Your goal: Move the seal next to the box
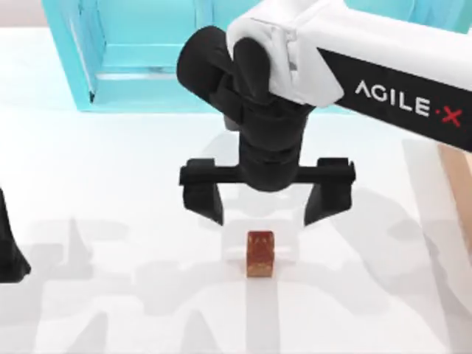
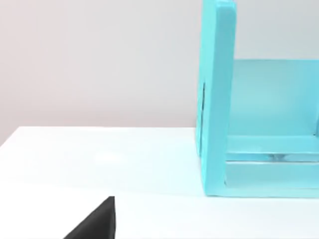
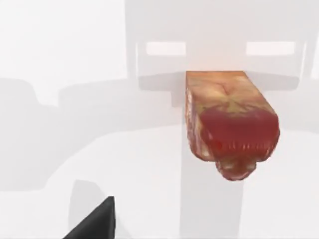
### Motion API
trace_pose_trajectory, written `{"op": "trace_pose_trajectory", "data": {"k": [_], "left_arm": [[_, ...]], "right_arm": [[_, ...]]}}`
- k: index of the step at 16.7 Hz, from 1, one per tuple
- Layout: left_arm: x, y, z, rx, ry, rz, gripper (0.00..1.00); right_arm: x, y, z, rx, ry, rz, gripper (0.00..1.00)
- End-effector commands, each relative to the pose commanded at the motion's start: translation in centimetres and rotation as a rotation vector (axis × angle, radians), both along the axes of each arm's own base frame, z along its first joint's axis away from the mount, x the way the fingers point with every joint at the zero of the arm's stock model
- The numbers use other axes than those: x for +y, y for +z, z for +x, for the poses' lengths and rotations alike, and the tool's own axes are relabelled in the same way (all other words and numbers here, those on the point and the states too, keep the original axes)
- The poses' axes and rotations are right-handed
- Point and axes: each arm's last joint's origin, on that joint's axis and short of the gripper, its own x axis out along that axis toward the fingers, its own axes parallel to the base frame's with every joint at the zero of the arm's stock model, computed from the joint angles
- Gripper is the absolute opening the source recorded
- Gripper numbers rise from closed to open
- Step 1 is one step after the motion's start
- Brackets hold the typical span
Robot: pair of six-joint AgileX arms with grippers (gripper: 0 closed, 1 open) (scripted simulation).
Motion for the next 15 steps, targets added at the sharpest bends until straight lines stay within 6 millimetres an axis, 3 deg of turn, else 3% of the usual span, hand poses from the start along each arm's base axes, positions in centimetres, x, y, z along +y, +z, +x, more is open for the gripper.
{"op": "trace_pose_trajectory", "data": {"k": [7, 15], "left_arm": [[0.0, 0.0, 0.0, 0.000, 0.000, 0.000, 1.00], [0.0, 0.0, 0.0, 0.000, 0.000, 0.000, 1.00]], "right_arm": [[-0.1, -0.6, 0.1, 0.003, -0.001, -0.003, 1.00], [0.1, -9.3, 0.1, -0.003, 0.000, 0.003, 1.00]]}}
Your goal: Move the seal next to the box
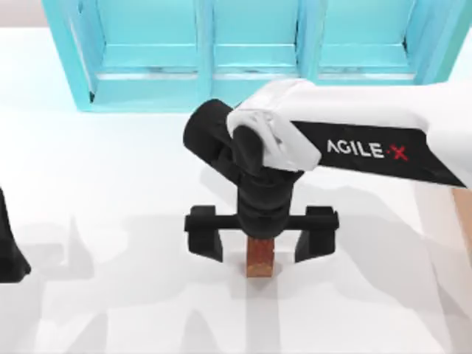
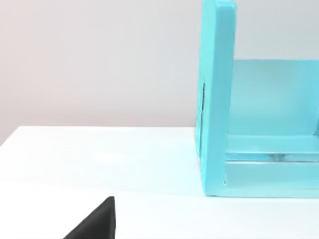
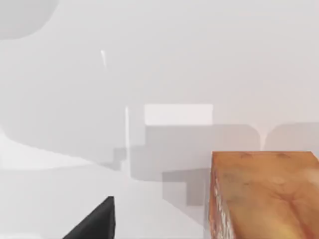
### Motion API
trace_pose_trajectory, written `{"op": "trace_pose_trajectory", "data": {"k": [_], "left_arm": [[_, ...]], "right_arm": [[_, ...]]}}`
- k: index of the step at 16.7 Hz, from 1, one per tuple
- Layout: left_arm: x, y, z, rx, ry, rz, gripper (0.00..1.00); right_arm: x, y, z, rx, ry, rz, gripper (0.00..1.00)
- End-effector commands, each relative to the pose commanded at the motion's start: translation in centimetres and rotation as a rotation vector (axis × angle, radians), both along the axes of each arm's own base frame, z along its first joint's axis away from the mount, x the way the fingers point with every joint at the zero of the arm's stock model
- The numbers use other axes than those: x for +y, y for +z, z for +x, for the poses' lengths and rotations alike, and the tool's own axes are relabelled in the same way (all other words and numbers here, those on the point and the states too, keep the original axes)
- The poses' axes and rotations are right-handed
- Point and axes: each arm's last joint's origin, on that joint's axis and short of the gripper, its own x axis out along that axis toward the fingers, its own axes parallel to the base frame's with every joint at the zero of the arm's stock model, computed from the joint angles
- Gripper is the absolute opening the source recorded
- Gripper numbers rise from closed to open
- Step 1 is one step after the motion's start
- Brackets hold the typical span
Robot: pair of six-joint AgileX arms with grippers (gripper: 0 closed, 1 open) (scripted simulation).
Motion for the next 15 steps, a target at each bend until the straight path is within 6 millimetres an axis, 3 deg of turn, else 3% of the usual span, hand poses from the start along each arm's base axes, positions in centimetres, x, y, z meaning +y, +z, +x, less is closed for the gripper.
{"op": "trace_pose_trajectory", "data": {"k": [5, 15], "left_arm": [[0.00, 0.00, 0.00, 0.000, 0.000, 0.000, 1.00], [0.00, 0.00, 0.00, 0.000, 0.000, 0.000, 1.00]], "right_arm": [[-0.10, -0.68, -0.11, 0.003, 0.000, -0.003, 1.00], [-0.10, -0.68, -0.11, 0.003, 0.000, -0.003, 0.25]]}}
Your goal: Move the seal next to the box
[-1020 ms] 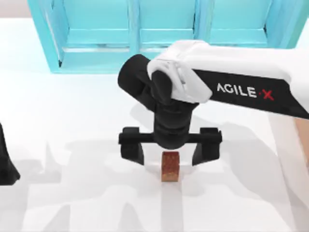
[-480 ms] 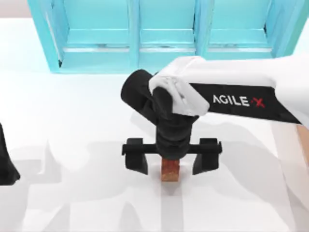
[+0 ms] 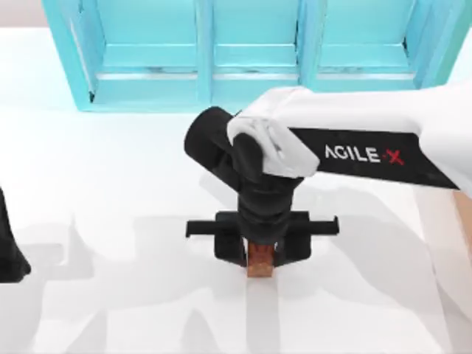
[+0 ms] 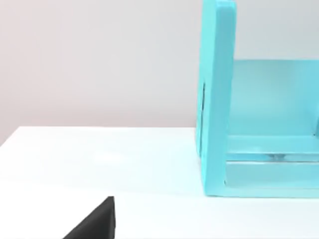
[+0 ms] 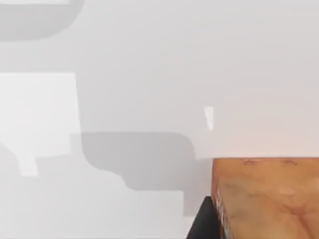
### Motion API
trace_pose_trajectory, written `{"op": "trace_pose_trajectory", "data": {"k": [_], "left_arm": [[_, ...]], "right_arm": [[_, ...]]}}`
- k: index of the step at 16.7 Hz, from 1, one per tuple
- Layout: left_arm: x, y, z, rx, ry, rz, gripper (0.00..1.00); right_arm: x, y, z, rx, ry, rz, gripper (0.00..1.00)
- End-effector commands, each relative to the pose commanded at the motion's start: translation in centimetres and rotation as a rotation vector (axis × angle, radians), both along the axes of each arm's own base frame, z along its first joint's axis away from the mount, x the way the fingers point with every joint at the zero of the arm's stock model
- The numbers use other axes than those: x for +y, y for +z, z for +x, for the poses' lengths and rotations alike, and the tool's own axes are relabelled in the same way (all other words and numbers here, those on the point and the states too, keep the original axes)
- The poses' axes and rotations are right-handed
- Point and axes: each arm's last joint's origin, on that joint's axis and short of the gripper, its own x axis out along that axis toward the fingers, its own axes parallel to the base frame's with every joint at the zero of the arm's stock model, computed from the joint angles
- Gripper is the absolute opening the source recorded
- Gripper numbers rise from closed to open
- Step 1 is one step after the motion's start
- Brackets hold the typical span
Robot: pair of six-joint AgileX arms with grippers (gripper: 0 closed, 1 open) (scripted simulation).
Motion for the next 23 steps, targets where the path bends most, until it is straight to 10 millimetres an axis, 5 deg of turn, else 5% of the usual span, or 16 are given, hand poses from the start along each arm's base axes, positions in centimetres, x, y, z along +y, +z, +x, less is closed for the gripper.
{"op": "trace_pose_trajectory", "data": {"k": [4, 13, 20, 23], "left_arm": [[0.0, 0.0, 0.0, 0.000, 0.000, 0.000, 1.00], [0.0, 0.0, 0.0, 0.000, 0.000, 0.000, 1.00], [0.0, 0.0, 0.0, 0.000, 0.000, 0.000, 1.00], [0.0, 0.0, 0.0, 0.000, 0.000, 0.000, 1.00]], "right_arm": [[0.0, 0.0, 0.0, 0.000, 0.000, 0.000, 0.00], [0.0, 0.2, 0.1, -0.002, -0.003, 0.002, 0.00], [-0.1, 4.8, 0.1, 0.002, -0.003, -0.003, 0.00], [-0.1, 5.1, 0.1, -0.002, -0.003, 0.001, 0.00]]}}
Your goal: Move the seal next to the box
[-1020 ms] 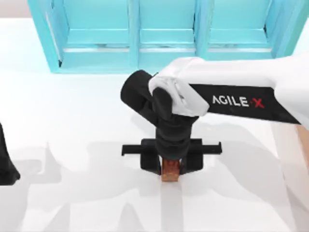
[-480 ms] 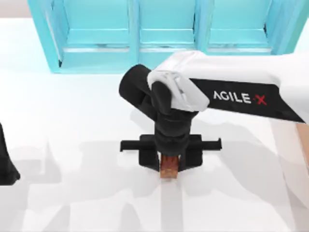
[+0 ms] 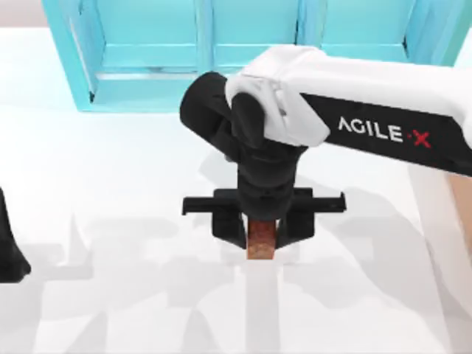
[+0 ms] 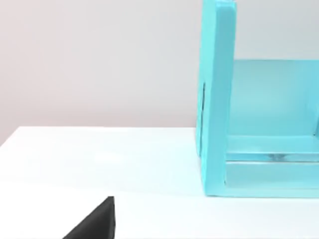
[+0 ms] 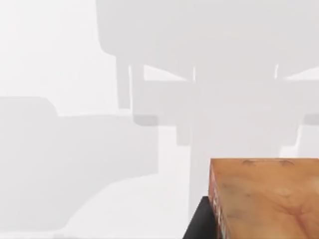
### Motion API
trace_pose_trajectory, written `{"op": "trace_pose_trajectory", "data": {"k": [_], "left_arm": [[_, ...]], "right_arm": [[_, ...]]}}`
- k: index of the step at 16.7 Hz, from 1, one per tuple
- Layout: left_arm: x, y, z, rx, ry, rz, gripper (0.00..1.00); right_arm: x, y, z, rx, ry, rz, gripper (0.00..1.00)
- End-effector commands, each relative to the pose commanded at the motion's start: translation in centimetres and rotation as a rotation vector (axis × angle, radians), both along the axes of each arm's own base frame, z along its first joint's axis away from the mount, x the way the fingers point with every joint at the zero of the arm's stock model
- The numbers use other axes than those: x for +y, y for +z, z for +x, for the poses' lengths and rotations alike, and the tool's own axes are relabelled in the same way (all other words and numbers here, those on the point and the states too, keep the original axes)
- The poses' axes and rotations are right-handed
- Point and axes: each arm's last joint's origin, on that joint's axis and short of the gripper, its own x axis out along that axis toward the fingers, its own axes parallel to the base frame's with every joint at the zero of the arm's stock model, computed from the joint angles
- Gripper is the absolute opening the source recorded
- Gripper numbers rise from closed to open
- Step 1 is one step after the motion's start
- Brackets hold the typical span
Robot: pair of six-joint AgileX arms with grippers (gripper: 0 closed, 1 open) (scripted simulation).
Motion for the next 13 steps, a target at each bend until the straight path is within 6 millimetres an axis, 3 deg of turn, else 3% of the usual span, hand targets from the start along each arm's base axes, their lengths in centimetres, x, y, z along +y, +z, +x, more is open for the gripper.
{"op": "trace_pose_trajectory", "data": {"k": [3, 5, 9, 13], "left_arm": [[0.0, 0.0, 0.0, 0.000, 0.000, 0.000, 1.00], [0.0, 0.0, 0.0, 0.000, 0.000, 0.000, 1.00], [0.0, 0.0, 0.0, 0.000, 0.000, 0.000, 1.00], [0.0, 0.0, 0.0, 0.000, 0.000, 0.000, 1.00]], "right_arm": [[-0.6, 0.1, 0.2, 0.005, -0.001, -0.004, 0.00], [-3.0, 1.3, 0.9, 0.006, -0.002, -0.005, 0.00], [-11.1, 5.1, 2.0, 0.003, -0.003, -0.002, 0.00], [-19.4, 8.5, 0.6, -0.006, 0.003, 0.001, 0.00]]}}
